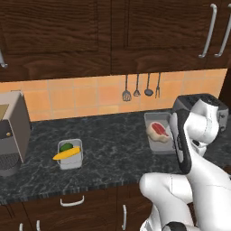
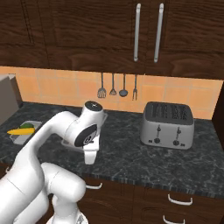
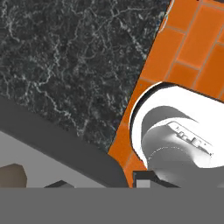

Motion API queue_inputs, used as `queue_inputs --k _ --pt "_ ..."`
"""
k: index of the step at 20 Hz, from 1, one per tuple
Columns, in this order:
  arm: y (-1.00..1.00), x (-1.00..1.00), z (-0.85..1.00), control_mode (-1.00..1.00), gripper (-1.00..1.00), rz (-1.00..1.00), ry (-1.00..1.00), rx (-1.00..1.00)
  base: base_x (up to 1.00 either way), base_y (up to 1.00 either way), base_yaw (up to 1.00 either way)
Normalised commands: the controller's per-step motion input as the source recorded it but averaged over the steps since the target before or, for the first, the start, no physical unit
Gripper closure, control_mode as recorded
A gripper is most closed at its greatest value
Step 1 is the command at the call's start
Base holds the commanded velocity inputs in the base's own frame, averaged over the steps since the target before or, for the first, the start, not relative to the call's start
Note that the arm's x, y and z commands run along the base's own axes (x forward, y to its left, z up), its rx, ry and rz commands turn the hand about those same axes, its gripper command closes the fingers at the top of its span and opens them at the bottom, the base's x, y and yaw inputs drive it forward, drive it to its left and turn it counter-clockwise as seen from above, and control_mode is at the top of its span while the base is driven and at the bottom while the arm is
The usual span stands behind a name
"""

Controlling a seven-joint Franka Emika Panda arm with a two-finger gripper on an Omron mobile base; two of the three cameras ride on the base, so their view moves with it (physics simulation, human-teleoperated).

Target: Take the meat container that has the steak and place it on the second highest rack of the freezer. Then take the vegetable container that has the corn and avocado and place it on the highest rack of the freezer.

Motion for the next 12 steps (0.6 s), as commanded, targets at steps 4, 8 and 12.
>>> queue_inputs --k 4,8,12 --pt "0.53 -0.32 0.60 -1.00 1.00 0.00 0.01 0.00 0.00 0.00 0.00" --pt "0.47 -0.16 0.66 -1.00 1.00 0.01 0.10 -0.05 0.00 0.00 0.00" --pt "0.25 -0.33 0.53 -1.00 1.00 0.00 0.00 0.01 0.00 0.00 0.00"
